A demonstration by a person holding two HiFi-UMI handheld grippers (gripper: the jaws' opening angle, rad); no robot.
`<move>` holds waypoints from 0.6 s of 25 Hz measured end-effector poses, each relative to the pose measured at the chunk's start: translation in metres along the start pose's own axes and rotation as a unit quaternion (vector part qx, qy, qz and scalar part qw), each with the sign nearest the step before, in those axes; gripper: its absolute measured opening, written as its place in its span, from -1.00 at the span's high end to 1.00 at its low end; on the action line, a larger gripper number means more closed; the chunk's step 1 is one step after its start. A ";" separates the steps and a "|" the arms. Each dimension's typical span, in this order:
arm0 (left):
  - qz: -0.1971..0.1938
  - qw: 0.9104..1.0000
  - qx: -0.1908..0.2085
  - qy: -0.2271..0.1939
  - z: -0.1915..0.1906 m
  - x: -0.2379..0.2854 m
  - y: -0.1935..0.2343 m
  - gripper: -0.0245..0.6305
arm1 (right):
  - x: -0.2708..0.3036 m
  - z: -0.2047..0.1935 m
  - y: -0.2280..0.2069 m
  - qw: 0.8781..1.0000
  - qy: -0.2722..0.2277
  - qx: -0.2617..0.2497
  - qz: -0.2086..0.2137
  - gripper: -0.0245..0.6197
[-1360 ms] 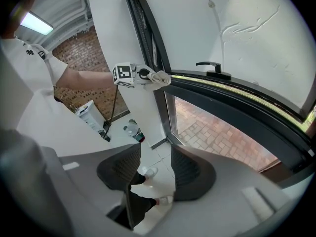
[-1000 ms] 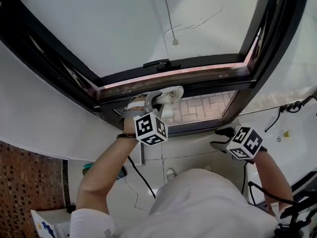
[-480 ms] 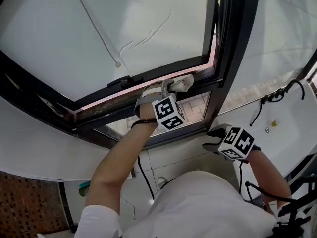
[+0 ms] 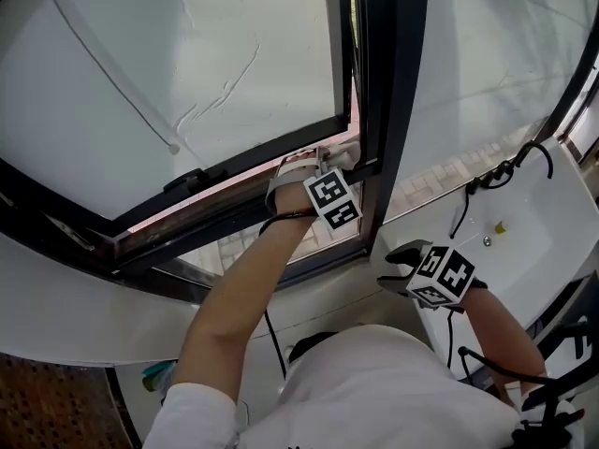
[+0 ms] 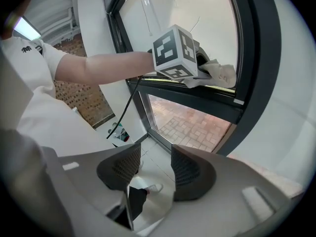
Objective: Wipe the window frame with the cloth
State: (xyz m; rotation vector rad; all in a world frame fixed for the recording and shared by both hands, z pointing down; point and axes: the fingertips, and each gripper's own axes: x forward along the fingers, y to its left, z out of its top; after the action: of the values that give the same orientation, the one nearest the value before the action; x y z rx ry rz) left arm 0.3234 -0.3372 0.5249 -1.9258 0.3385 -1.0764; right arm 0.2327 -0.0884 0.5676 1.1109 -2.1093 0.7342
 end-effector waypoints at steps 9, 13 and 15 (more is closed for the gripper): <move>-0.035 0.998 0.040 0.019 0.021 0.012 -0.040 0.65 | -0.016 -0.027 -0.021 0.999 -0.017 0.032 -0.011 0.32; -0.045 0.997 0.060 0.022 0.024 0.007 -0.057 0.65 | -0.014 -0.027 -0.024 0.999 -0.026 0.036 -0.005 0.32; -0.049 0.996 0.065 0.019 0.024 0.002 -0.065 0.65 | -0.012 -0.028 -0.025 0.999 -0.029 0.038 -0.002 0.32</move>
State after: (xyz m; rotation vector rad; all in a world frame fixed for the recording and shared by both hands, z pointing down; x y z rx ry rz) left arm 0.3327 -0.2870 0.5718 -1.8242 0.1910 -1.1717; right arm 0.2670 -0.0751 0.5809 1.1905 -2.1429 0.7957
